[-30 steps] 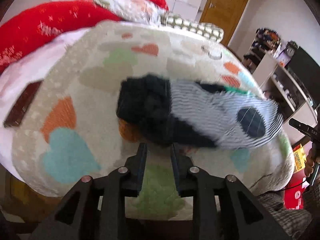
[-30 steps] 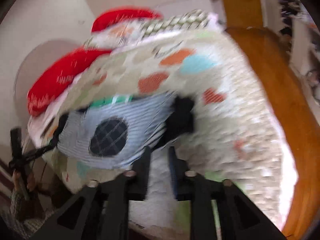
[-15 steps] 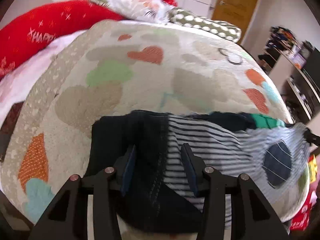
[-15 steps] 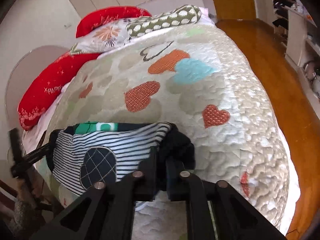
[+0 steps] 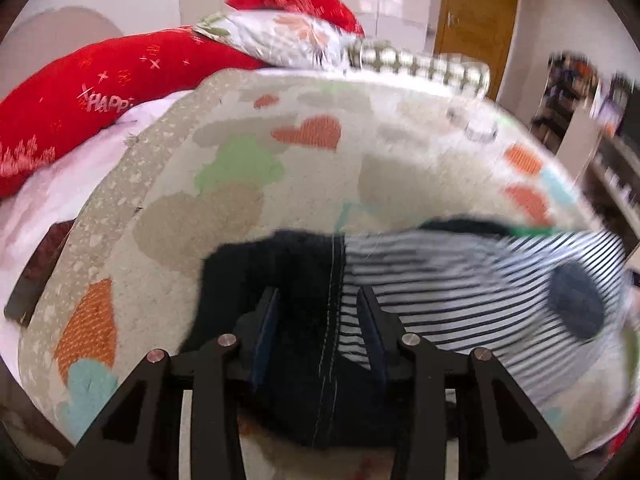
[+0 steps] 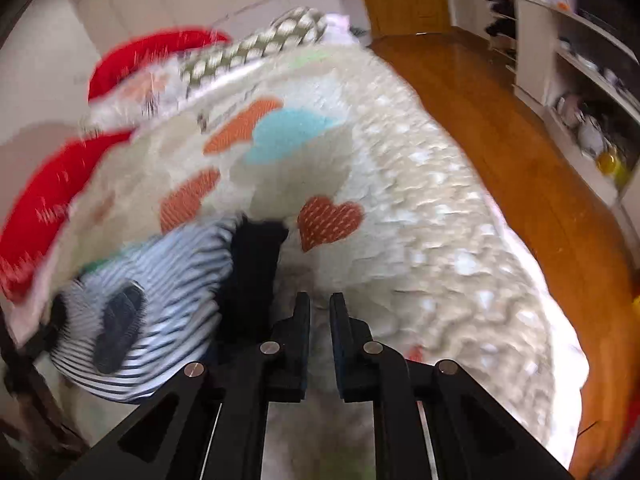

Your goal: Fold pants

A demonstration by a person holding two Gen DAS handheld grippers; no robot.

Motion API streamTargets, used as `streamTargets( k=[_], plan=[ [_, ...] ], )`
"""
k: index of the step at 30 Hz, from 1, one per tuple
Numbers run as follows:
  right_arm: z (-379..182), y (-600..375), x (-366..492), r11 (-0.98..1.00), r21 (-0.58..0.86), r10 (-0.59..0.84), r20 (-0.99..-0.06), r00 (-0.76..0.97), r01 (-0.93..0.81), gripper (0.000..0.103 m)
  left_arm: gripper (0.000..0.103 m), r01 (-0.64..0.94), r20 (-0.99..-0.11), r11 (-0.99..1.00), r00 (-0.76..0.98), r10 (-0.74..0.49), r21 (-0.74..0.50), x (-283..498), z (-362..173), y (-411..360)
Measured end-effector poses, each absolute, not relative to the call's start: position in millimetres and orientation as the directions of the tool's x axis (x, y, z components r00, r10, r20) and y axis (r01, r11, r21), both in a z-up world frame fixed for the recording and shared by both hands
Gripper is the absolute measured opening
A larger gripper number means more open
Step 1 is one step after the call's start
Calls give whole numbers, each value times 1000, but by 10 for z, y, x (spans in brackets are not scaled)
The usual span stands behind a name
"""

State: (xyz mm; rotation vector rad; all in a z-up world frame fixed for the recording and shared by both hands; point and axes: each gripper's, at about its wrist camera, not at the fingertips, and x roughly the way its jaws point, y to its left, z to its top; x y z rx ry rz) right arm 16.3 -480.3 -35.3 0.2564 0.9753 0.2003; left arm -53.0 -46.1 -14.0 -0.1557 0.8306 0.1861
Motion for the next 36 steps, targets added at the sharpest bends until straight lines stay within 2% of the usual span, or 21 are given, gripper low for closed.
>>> streamTargets(
  k=[2, 5, 6, 7, 8, 9, 12, 14, 15, 17, 20, 25, 31, 36],
  plan=[
    [-79, -4874, 39, 960, 279, 242, -743, 624, -40, 12, 40, -237, -705, 964, 704, 86, -120, -675, 95, -419],
    [184, -4765, -20, 928, 354, 342, -673, 656, -121, 12, 59, -207, -678, 961, 734, 29, -183, -725, 272, -456],
    [215, -4677, -3, 907, 390, 396, -656, 643, -161, 18, 63, -197, -681, 962, 732, 16, -189, -701, 256, -481],
    [206, -4558, 30, 882, 427, 453, -646, 614, -201, 23, 63, -191, -694, 964, 719, 11, -183, -653, 202, -522],
    [168, -4452, 71, 863, 451, 491, -645, 585, -227, 35, 63, -196, -711, 966, 703, 19, -169, -611, 139, -551],
    [107, -4334, 120, 852, 465, 514, -652, 557, -241, 39, 63, -211, -734, 966, 678, 33, -152, -568, 50, -567],
    [-172, -4119, 231, 854, 466, 516, -701, 492, -231, 39, 63, -262, -803, 958, 592, 63, -118, -494, -300, -530],
    [-407, -4135, 251, 884, 438, 460, -755, 468, -161, 38, 63, -257, -816, 960, 575, 60, -111, -508, -447, -524],
    [-483, -4173, 215, 887, 441, 449, -761, 468, -135, 36, 63, -246, -808, 966, 583, 82, -80, -528, -421, -576],
    [-489, -4292, 159, 853, 509, 492, -717, 495, -111, 37, 63, -234, -806, 970, 585, 88, -65, -539, -346, -622],
    [-312, -4461, 29, 821, 563, 508, -650, 564, -91, 41, 63, -212, -782, 967, 622, 25, -138, -585, -101, -635],
    [-119, -4619, -113, 850, 521, 454, -644, 616, -83, 56, 64, -92, -747, 973, 656, -102, -214, -478, 275, -893],
    [-290, -4756, -249, 867, 496, 423, -672, 608, -55, 60, 64, 81, -771, 963, 583, -256, -258, 14, 450, -1545],
    [-502, -4763, -168, 841, 538, 470, -676, 568, -55, 60, 64, 218, -808, 942, 487, -331, -255, 497, 426, -2328]
  ],
)
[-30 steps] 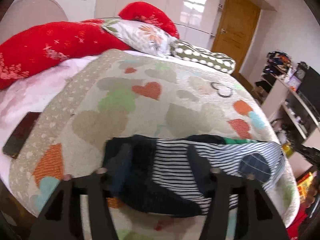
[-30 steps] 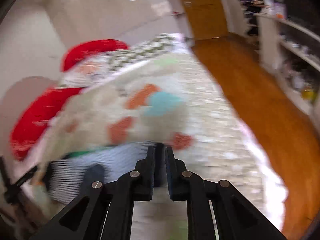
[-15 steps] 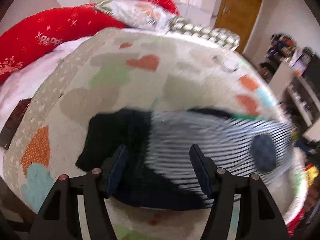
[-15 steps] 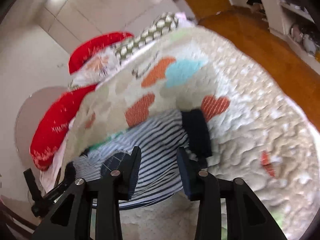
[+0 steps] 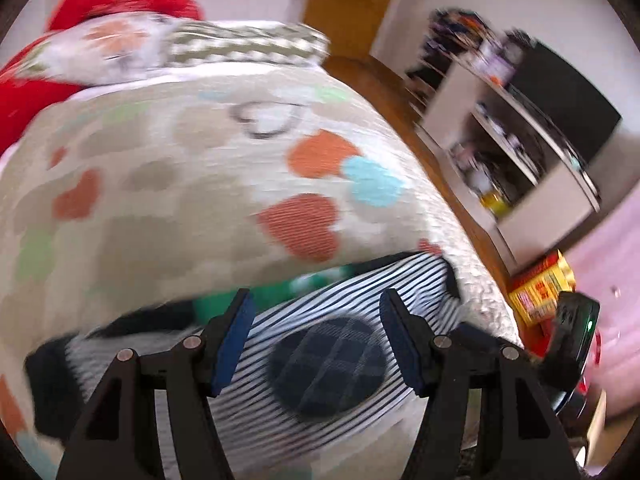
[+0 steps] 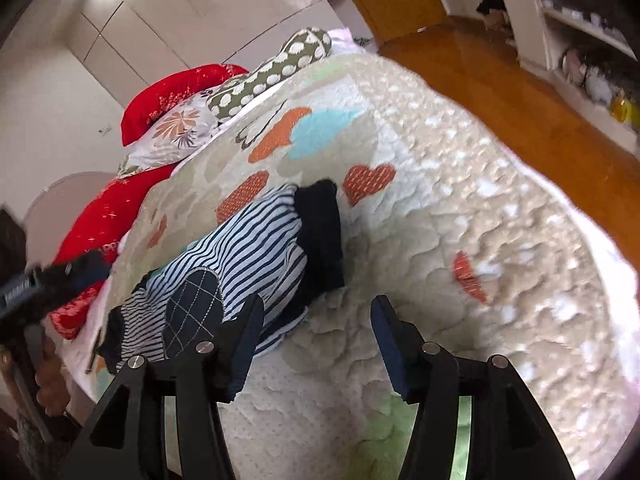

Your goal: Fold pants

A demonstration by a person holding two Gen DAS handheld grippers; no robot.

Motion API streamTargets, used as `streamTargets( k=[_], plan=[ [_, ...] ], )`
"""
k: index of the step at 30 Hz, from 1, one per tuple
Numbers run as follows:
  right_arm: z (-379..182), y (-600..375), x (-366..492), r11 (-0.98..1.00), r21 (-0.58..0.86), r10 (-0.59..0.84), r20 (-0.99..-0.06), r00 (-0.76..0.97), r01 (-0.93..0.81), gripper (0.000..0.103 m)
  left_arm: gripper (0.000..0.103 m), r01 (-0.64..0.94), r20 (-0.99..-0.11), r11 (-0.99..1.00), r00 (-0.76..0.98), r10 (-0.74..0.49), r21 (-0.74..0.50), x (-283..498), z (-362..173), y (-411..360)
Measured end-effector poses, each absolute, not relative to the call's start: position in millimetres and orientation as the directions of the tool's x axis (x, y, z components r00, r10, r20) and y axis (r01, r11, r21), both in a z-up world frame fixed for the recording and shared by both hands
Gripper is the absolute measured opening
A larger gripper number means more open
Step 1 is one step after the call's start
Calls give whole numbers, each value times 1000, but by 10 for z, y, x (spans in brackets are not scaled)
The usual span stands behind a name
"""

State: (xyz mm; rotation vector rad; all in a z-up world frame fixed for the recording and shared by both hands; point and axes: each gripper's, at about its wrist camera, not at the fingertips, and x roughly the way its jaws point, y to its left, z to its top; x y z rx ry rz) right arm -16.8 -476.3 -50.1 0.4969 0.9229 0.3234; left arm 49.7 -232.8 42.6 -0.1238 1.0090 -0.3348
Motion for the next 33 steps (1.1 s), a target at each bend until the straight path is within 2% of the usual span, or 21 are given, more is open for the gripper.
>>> streamTargets(
  k=[6, 13, 14, 15, 16, 17, 18, 22, 29, 33],
  plan=[
    [-565, -4641, -38, 836, 538, 498, -666, 556, -104, 60, 64, 332, -870, 904, 318, -376, -270, 1059, 97, -3230],
    [-625, -4519, 3, 842, 520, 497, -645, 580, -144, 61, 63, 401, -918, 876, 166, -359, -270, 1300, -317, -3794],
    [-628, -4519, 10, 840, 523, 497, -641, 585, -142, 61, 60, 408, -920, 871, 154, -361, -274, 1316, -342, -3825],
    [-630, -4518, 17, 840, 523, 497, -637, 590, -143, 58, 40, 421, -920, 865, 149, -363, -274, 1302, -357, -3855],
    [-625, -4518, 26, 843, 519, 492, -635, 595, -143, 53, 25, 430, -921, 861, 144, -363, -272, 1276, -361, -3876],
    [-617, -4519, 40, 846, 514, 487, -636, 599, -142, 33, 25, 437, -921, 859, 148, -362, -267, 1252, -343, -3881],
    [-611, -4519, 62, 848, 511, 487, -641, 594, -143, 24, 24, 445, -917, 858, 170, -361, -256, 1221, -307, -3864],
    [-540, -4524, 97, 832, 530, 517, -630, 579, -166, 21, 23, 407, -878, 865, 243, -413, -294, 1162, -84, -3613],
    [-166, -4130, 41, 834, 457, 547, -619, 564, -308, 20, 25, 286, -788, 885, 410, -460, -368, 872, 263, -2703],
    [-72, -3611, 15, 810, 389, 578, -654, 488, -438, 23, 41, 139, -745, 899, 515, -424, -415, 557, 286, -1977]
  ],
)
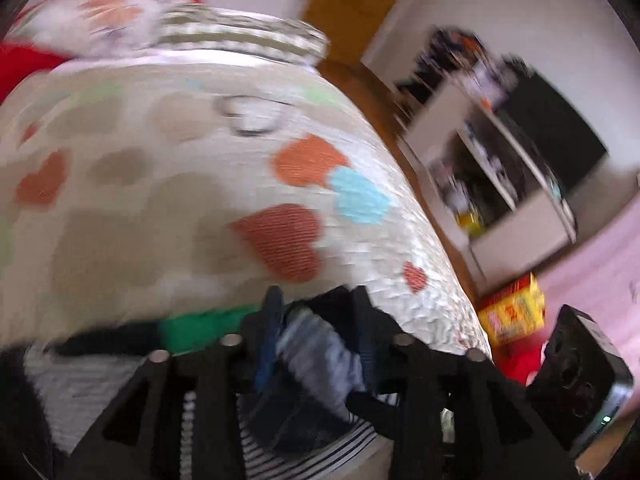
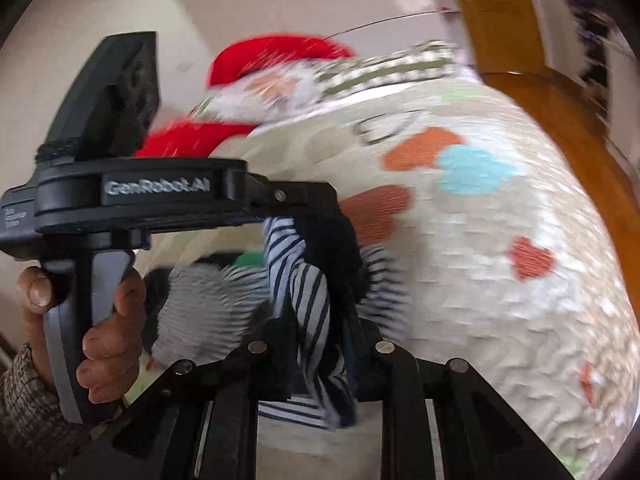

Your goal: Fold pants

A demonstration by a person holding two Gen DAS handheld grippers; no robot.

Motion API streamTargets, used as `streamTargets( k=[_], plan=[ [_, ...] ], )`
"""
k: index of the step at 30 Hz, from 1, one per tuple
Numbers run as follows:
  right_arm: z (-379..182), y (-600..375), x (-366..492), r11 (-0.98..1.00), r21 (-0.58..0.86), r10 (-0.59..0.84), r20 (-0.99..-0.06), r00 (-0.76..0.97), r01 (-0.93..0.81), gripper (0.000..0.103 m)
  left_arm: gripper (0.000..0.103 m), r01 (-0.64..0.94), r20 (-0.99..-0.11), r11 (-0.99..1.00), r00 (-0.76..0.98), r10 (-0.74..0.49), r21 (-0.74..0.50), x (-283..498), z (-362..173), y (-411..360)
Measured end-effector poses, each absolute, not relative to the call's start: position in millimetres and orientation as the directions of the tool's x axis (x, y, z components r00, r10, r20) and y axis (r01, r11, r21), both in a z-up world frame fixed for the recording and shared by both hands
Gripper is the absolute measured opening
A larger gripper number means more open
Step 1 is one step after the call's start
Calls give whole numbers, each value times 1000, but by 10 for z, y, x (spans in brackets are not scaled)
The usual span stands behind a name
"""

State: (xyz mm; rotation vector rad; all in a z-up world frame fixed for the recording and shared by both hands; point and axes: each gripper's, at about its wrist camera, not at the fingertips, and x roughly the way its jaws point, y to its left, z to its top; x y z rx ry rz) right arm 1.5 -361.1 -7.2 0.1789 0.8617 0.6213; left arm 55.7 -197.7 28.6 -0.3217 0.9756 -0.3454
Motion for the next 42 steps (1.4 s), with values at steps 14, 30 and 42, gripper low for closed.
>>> streamTargets(
  k=[14, 30, 42],
  plan=[
    [81, -2707, -357, 728, 258, 589, -710, 387, -635, 57, 53, -259, -705, 910, 707, -50, -325, -563, 245, -513],
    [-338, -2506, 222, 839, 298, 464, -829, 313, -455, 47, 96, -411, -505, 887, 822, 261, -211, -1169, 680, -157],
    [274, -1745, 31, 688, 371, 571, -807, 150, -623, 52, 27, -516, -706, 778, 695, 134, -360, -1299, 50, 574]
  ],
)
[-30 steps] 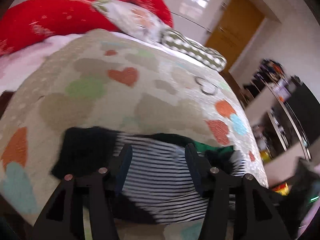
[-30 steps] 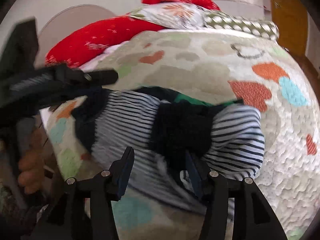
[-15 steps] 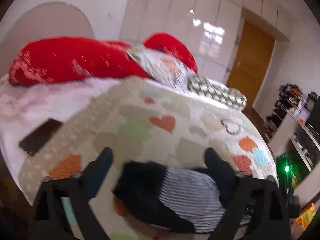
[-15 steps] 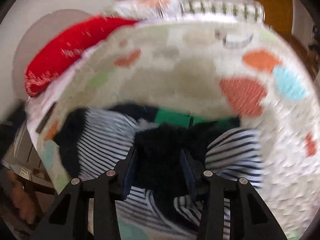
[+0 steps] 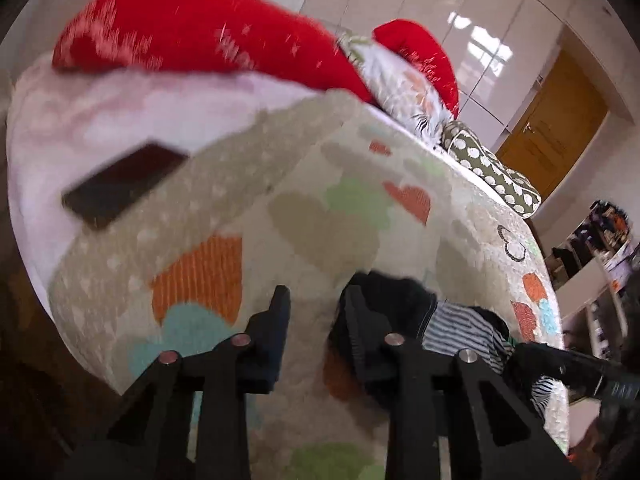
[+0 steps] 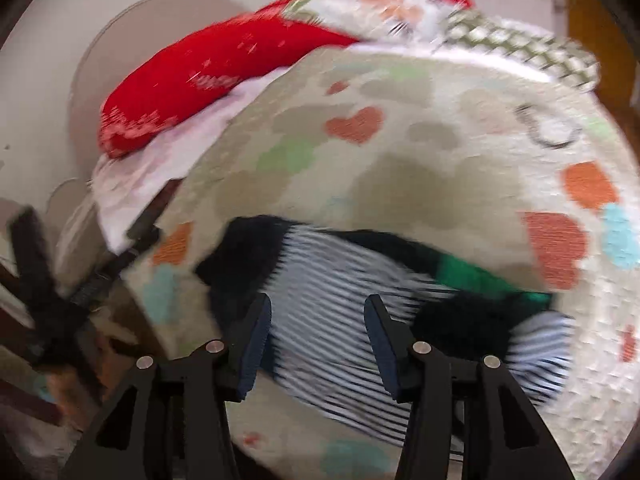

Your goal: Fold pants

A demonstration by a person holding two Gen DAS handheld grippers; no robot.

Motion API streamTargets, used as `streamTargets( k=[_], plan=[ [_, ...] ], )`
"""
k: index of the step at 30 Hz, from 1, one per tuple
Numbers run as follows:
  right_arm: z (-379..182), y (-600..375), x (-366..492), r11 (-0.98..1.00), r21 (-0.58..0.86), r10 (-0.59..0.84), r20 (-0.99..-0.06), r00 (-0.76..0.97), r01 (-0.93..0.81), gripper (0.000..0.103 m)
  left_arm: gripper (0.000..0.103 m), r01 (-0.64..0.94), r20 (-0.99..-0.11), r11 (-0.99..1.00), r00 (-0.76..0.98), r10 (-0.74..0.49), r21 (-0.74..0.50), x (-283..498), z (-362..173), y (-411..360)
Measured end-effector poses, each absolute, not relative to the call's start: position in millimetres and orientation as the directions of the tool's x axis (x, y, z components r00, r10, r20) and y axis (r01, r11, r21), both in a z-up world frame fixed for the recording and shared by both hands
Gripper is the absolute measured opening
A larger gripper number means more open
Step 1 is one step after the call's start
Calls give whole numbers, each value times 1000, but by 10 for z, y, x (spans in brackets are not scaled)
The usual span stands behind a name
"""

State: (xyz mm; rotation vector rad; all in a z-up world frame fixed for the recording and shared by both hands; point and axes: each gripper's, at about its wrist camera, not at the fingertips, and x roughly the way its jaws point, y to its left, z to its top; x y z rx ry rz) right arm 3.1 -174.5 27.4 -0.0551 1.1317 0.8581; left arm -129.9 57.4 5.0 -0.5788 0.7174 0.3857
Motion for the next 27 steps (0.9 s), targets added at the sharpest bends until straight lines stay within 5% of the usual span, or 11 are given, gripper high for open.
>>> streamTargets(
  k=[8, 21, 22, 27],
  plan=[
    [-10, -782, 296, 673, 457, 523, -850, -64, -581, 67, 32, -522, -727, 752, 682, 85, -403, -1476, -220, 694],
    [-628, 333, 398, 760, 147, 69, -987, -146, -634, 80, 47, -474, -714, 727, 699, -32, -496, -1480, -438, 631],
    [-631, 348, 379, 755, 131, 56, -989, -136, -643, 78, 47, -463, -712, 729, 700, -46, -503, -1464, -447, 598],
    [-475, 233, 311, 744, 90, 77, -996, -48, -662, 37, 47, -414, -710, 769, 701, -72, -487, -1393, -444, 390]
  ],
)
